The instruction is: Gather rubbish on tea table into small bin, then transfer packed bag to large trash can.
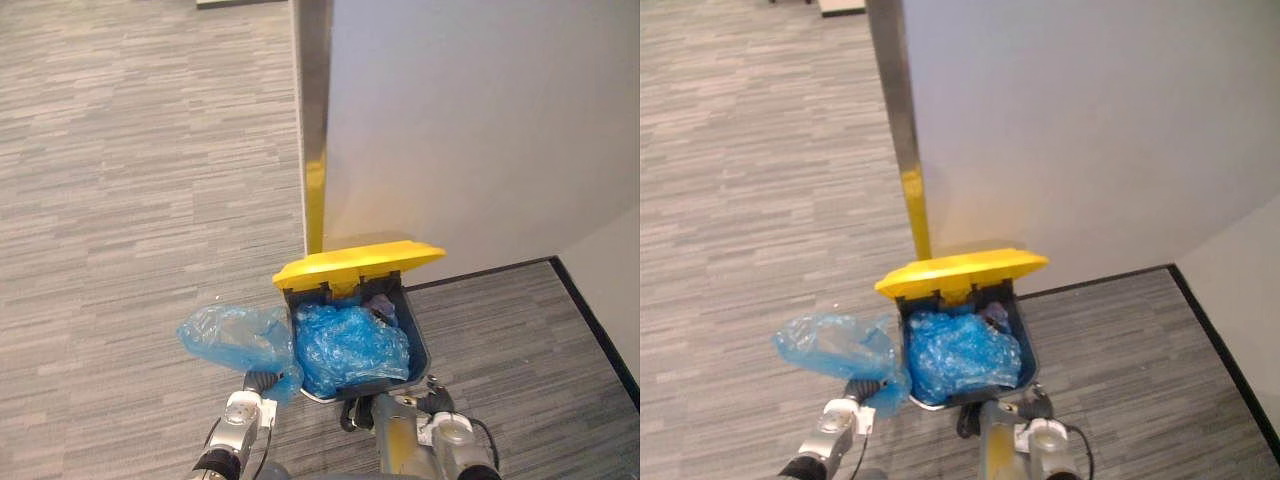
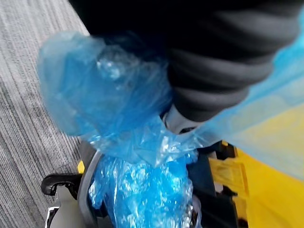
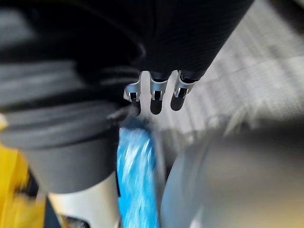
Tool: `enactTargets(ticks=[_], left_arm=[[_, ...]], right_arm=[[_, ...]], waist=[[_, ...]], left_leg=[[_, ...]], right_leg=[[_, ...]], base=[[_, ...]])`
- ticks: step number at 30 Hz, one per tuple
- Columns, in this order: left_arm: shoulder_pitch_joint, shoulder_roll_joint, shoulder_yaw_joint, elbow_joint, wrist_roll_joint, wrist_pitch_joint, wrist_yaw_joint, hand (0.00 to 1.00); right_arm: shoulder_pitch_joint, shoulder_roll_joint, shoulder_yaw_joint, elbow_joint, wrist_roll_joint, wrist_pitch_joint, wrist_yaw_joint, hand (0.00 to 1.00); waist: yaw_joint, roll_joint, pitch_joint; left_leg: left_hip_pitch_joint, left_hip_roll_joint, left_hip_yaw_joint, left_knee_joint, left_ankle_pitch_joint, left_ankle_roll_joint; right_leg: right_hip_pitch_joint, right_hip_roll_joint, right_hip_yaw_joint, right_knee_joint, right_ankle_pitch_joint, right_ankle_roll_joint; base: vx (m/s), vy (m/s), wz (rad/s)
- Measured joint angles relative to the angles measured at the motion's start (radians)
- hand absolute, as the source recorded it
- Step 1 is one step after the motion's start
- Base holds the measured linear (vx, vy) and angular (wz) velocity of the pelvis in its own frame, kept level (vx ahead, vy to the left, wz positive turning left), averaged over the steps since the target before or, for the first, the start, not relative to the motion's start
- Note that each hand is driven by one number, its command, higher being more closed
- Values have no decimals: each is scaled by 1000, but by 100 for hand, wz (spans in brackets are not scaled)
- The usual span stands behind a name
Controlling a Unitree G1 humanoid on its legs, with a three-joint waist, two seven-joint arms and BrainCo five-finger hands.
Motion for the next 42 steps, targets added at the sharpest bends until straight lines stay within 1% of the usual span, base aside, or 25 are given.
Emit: enactTargets(ticks=[1,3,4,5,6,7,8,9,10,11,12,13,14,15,16,17,18,19,22,27,29,30,35,39,42], left_arm=[[-4,6,0,0,0,0,0,100],[-15,25,-2,-10,-2,0,2,100],[-20,34,-3,-29,-4,-1,4,100],[-19,45,-3,-58,-12,-1,8,100],[-21,57,-10,-82,-24,-2,11,100],[-30,66,-18,-103,-25,-2,12,100],[-40,74,-31,-138,-40,-2,14,100],[-40,79,-45,-167,-62,-12,22,100],[-42,83,-52,-177,-80,-21,23,100],[-38,82,-61,-211,-104,-26,25,100],[-36,87,-63,-248,-121,-29,26,100],[-38,99,-75,-272,-137,-36,27,100],[-33,109,-85,-292,-151,-43,27,100],[-26,119,-90,-308,-164,-44,24,100],[-14,113,-90,-333,-181,-45,26,100],[6,117,-90,-373,-195,-51,27,100],[15,122,-97,-391,-200,-60,26,100],[10,132,-117,-399,-209,-62,26,100],[7,129,-149,-423,-226,-63,21,100],[6,147,-175,-488,-260,-66,20,100],[-1,155,-199,-513,-277,-66,20,100],[-13,158,-213,-527,-282,-66,19,100],[-89,158,-266,-601,-320,-69,20,100],[-156,157,-294,-705,-354,-94,20,100],[-176,151,-317,-743,-357,-105,20,100]], right_arm=[[-24,-4,15,-1,0,0,0,0],[-95,-29,55,-51,1,-9,-2,0],[-121,-39,65,-67,1,-15,-4,0],[-163,-52,71,-92,2,-19,-7,0],[-196,-66,73,-103,3,-23,-12,0],[-219,-70,80,-106,3,-27,-15,0],[-252,-90,90,-106,13,-30,-22,0],[-281,-115,102,-106,25,-30,-26,0],[-293,-120,107,-106,32,-31,-29,0],[-322,-134,112,-99,42,-28,-30,0],[-363,-144,116,-89,47,-25,-29,0],[-395,-147,116,-87,62,-23,-30,0],[-430,-151,116,-86,72,-18,-31,0],[-470,-181,117,-86,88,-15,-33,0],[-501,-207,116,-83,105,-9,-37,0],[-557,-229,117,-71,122,-8,-40,0],[-609,-245,117,-55,135,-10,-44,0],[-675,-264,116,-47,162,-10,-53,0],[-742,-285,117,-36,217,-11,-61,0],[-785,-286,139,13,260,-10,-66,0],[-822,-291,139,36,270,-9,-69,0],[-836,-297,139,44,276,-9,-69,0],[-885,-298,139,71,298,1,-71,0],[-901,-298,139,71,299,5,-82,0],[-901,-298,141,71,299,12,-81,0]], waist=[[2,-1,-1],[1,-5,-9],[3,-11,-13],[6,-11,-13],[4,-7,-15],[-1,-10,-14],[1,-24,-8],[5,-29,-6],[-3,-34,-3],[2,-34,-2],[4,-29,3],[13,-34,13],[19,-28,22],[2,-47,26],[5,-43,29],[20,-37,33],[33,-31,37],[39,-31,41],[31,-33,54],[26,-36,84],[26,-32,92],[26,-30,94],[25,-33,101],[20,-34,116],[18,-34,118]], left_leg=[[-10,2,-9,-3,9,-3],[-63,9,-24,-8,29,-12],[-82,13,-33,-13,37,-13],[-100,27,-48,-35,53,-21],[-115,40,-65,-69,74,-16],[-142,33,-71,-63,71,-19],[-207,-12,-88,70,13,-17],[-259,-48,-79,171,-44,31],[-261,-56,-60,184,-70,35],[-253,-51,-63,173,-100,30],[-268,-38,-65,161,-137,28],[-281,-33,-72,158,-138,17],[-289,-29,-72,135,-138,17],[-275,-46,-94,95,-123,-3],[-270,-49,-105,77,-108,-26],[-282,-55,-116,91,-108,-23],[-286,-59,-119,106,-102,-15],[-305,-57,-126,119,-90,-19],[-313,-58,-125,135,-86,-26],[-318,-57,-127,132,-85,-29],[-326,-57,-135,131,-83,-32],[-330,-55,-147,128,-77,-42],[-329,-52,-147,117,-65,-64],[-331,-60,-146,130,-65,-63],[-327,-60,-145,133,-66,-61]], right_leg=[[-10,1,3,0,2,-4],[-52,15,63,-2,13,-20],[-67,15,60,-6,19,-28],[-80,20,45,-25,36,-24],[-80,22,15,-67,35,-2],[-76,21,-7,-111,37,5],[-73,32,12,-174,63,50],[-76,49,45,-188,94,44],[-79,48,55,-183,116,6],[-82,56,49,-185,114,-8],[-88,73,57,-207,131,6],[-92,82,70,-231,140,17],[-110,95,98,-215,172,-12],[-90,100,206,-176,194,-52],[-71,109,201,-233,202,-61],[-67,111,186,-274,225,-37],[-67,116,169,-302,252,-37],[-65,130,168,-337,280,-46],[-51,130,162,-367,306,-38],[-29,129,161,-406,334,-32],[-29,131,152,-415,338,-32],[-29,133,145,-421,340,-34],[-28,134,137,-423,345,-38],[-26,125,136,-417,346,-39],[-19,124,137,-416,344,-36]], base=[[18,-92,24],[-62,-73,35],[-129,-132,33],[-169,-200,34],[-165,-152,47],[-214,-111,52],[-246,-68,39],[-278,-77,44],[-275,-82,25],[-261,-71,9],[-291,-83,-16],[-229,-69,-15],[-161,-71,33],[-32,-55,43],[0,-43,36],[-5,-12,-23],[-60,8,-45],[-68,6,-33],[-43,7,-8],[-26,36,1],[35,14,9],[56,6,13],[78,25,2],[56,55,0],[45,33,1]])
